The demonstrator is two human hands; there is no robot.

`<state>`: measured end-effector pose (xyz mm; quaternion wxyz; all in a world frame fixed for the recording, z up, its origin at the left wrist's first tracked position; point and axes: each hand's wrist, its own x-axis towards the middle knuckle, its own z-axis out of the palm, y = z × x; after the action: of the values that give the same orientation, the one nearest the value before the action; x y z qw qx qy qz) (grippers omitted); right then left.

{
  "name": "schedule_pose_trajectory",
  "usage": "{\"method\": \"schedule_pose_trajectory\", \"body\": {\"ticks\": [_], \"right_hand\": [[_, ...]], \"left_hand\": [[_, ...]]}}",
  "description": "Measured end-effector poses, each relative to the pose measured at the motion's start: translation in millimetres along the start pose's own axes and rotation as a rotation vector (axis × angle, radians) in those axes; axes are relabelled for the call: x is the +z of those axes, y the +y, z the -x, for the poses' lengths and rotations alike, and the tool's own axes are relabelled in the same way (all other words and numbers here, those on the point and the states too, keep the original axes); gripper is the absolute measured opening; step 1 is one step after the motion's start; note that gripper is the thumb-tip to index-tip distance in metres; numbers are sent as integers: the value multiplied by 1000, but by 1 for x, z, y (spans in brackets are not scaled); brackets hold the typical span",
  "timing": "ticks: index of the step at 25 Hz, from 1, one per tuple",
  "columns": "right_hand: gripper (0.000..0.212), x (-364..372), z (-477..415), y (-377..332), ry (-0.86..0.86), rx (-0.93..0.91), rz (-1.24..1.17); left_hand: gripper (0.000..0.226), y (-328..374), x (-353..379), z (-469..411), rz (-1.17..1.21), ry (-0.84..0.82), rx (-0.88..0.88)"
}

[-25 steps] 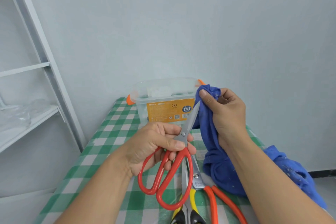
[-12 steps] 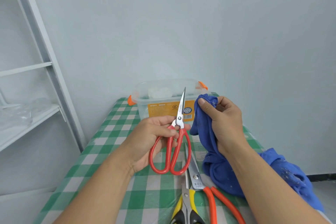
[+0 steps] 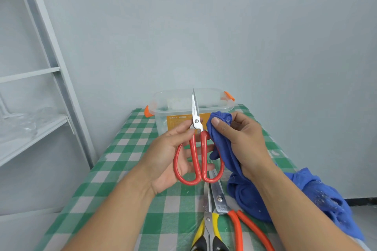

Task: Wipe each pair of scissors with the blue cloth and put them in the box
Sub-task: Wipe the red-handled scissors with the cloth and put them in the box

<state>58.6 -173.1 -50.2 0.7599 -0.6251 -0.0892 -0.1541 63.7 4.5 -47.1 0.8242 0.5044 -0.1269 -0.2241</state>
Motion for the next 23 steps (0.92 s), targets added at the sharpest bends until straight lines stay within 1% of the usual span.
{"method": "schedule_pose_trajectory", "body": {"ticks": [2, 5, 8, 11, 13, 14, 16, 18, 21, 22, 23], "right_hand": [[21, 0, -1, 1, -8, -12, 32], [18, 1, -1, 6, -14, -42, 79], [13, 3, -1, 7, -33, -78, 113], [19, 5, 0, 7, -41, -68, 152], [24, 4, -2, 10, -5, -56, 155], [26, 2, -4, 11, 43, -53, 141], [26, -4, -8, 14, 140, -35, 80], [24, -8, -8, 13, 178, -23, 7], [17, -10, -7, 8, 162, -38, -7], [16, -9, -7, 7, 168, -53, 1], [16, -9, -6, 5, 174, -70, 13]], "left_hand": [[36, -2, 1, 1, 50, -37, -27], [29, -3, 11, 4, -10, -30, -4], [40, -4, 16, 4, -102, 1, 40], [44, -10, 14, 1, -194, 12, 54], [45, -11, 11, 1, -192, 39, 47], [46, -9, 10, 2, -165, 37, 37], [47, -6, 8, 3, -89, 1, 29], [43, -3, 10, 5, -69, -27, 30], [41, 0, 14, 7, -117, 13, 70], [39, 0, 16, 8, -170, 51, 88], [32, 0, 16, 8, -291, 119, 115]]}}
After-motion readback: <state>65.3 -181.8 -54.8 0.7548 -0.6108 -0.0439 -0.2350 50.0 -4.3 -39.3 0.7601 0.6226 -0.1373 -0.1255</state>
